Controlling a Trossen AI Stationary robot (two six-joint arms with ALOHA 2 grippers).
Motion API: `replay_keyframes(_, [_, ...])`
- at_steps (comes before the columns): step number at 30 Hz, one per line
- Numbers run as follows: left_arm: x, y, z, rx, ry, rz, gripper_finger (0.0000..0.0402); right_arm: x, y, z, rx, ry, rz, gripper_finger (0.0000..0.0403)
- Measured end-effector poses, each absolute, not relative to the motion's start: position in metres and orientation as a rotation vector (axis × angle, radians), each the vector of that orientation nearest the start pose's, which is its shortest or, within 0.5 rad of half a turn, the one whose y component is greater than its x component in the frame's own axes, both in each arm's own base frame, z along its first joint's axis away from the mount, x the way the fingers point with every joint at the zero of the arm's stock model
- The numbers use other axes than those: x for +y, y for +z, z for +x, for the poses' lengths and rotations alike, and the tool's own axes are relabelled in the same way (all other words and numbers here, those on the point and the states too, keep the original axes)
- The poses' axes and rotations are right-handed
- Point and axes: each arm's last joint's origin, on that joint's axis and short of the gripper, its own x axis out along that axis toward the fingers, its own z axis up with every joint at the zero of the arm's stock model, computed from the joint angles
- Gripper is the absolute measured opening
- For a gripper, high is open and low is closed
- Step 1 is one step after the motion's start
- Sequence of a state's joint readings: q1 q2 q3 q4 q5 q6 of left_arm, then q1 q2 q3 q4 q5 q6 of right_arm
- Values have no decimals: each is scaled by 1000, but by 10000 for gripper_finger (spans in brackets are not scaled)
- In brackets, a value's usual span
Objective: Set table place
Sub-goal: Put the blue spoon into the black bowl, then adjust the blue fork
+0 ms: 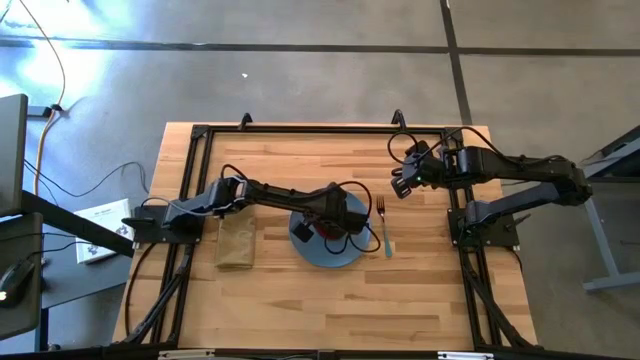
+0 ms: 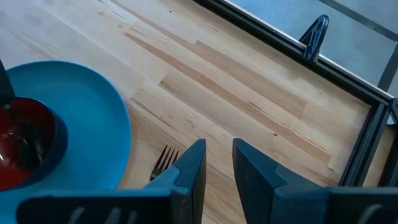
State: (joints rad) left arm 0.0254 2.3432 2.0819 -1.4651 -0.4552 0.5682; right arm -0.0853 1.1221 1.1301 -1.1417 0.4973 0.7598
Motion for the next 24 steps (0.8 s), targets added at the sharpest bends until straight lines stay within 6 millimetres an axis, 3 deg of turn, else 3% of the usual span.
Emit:
replay_keyframes(12, [24, 201, 441, 1776, -87, 756, 117, -30, 319, 189, 843, -902, 432, 69])
replay_keyframes(16, [24, 225, 446, 1696, -47, 744, 131, -30, 320, 190, 834, -896, 428, 69])
replay_keyframes(21, [25, 273, 453, 1516, 26, 732, 135, -30, 326, 185, 794, -879, 432, 69])
replay_keyframes(24, [24, 290, 446, 1436, 48, 728, 131, -29, 332, 176, 751, -867, 440, 69])
